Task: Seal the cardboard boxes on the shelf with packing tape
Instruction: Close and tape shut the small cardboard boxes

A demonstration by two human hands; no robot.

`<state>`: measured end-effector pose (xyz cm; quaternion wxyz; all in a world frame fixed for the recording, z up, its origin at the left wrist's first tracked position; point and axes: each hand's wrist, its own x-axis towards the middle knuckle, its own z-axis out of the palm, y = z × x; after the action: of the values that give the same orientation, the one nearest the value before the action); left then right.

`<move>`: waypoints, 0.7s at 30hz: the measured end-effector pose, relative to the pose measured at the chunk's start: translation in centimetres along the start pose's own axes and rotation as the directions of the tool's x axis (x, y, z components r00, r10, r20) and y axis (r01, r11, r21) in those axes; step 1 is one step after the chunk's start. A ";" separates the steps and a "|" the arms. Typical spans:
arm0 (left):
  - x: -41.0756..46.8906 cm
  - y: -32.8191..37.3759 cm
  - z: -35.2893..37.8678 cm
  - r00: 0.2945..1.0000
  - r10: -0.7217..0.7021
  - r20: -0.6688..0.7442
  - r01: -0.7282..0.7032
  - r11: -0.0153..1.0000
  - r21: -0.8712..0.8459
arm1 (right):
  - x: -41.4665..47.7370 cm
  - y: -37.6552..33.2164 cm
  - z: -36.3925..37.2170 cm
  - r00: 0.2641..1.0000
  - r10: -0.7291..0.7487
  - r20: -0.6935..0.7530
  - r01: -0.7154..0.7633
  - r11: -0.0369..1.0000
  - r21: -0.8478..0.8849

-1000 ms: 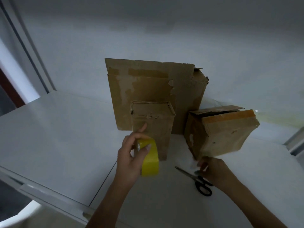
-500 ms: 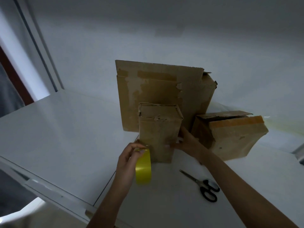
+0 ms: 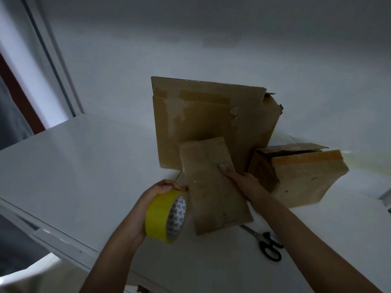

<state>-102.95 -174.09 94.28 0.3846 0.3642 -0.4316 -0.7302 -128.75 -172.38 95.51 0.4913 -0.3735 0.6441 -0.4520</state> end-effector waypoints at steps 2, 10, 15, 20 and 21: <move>-0.3 0.0 -0.1 0.998 -0.060 0.026 0.060 0.998 -0.009 | -1.2 -0.5 0.2 0.997 0.070 -0.013 -0.070 0.998 -0.004; -0.4 -1.2 -0.1 0.988 -0.157 0.013 0.157 0.987 0.028 | -1.3 3.0 -1.0 0.982 0.174 0.077 -0.166 0.981 -0.098; -0.2 -1.2 0.7 0.981 -0.191 0.036 0.190 0.981 0.026 | -3.6 3.2 -2.8 0.978 0.205 0.046 -0.204 0.979 -0.020; 0.6 -1.6 2.8 0.968 -0.250 0.028 0.251 0.968 -0.010 | -6.9 2.9 -6.5 0.967 0.246 0.061 -0.248 0.969 0.015; 0.9 -1.7 3.1 0.963 -0.265 0.044 0.266 0.964 -0.017 | -7.6 2.6 -7.3 0.967 0.251 0.054 -0.253 0.966 0.050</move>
<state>-106.46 -173.25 93.65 0.2786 0.3993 -0.3783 -0.7873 -134.08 -162.93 96.04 0.5702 -0.2851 0.6615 -0.3950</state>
